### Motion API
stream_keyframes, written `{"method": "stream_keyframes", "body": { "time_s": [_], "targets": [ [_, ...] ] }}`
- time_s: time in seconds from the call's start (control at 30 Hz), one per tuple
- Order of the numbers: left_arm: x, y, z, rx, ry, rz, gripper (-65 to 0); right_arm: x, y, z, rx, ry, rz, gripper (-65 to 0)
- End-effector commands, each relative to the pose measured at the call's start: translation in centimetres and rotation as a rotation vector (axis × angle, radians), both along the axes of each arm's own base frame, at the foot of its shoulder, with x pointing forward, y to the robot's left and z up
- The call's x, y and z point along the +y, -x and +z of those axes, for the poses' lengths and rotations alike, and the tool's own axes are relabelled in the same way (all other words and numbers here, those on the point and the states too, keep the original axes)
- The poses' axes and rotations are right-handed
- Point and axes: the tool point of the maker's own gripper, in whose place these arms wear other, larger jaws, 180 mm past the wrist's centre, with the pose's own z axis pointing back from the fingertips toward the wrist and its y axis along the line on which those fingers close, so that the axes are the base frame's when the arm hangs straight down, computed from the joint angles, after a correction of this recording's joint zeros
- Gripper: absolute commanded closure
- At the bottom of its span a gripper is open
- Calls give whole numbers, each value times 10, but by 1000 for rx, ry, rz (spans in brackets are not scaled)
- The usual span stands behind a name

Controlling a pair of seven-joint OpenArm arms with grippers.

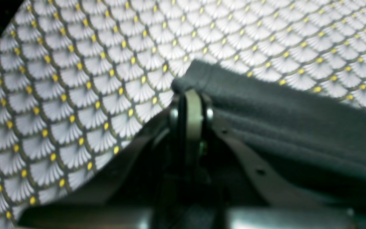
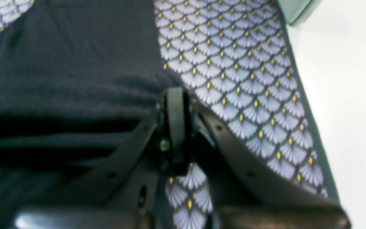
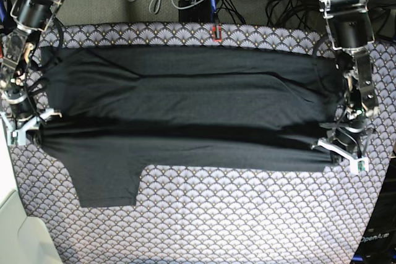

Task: Fold the T-shirt properly
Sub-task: 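Lift the hem edge with both grippers and pull it toward the collar, then lay the hem over the collar edge, folding the shirt in half lengthwise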

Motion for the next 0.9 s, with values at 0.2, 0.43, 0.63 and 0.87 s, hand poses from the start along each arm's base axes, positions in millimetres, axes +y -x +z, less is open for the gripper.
{"method": "stream_keyframes", "body": {
  "time_s": [0.2, 0.43, 0.63, 0.87],
  "targets": [
    [20, 9, 28, -70, 18, 73, -2, 10, 8, 28, -83, 51, 29, 0],
    [23, 24, 27, -59, 13, 85, -2, 23, 25, 19, -63, 49, 42, 0],
    [21, 28, 28, -76, 58, 82, -2, 18, 36, 14, -51, 50, 25, 0],
    [16, 35, 32, -93, 63, 71, -2, 7, 46, 40, -117, 40, 9, 0]
  ]
}}
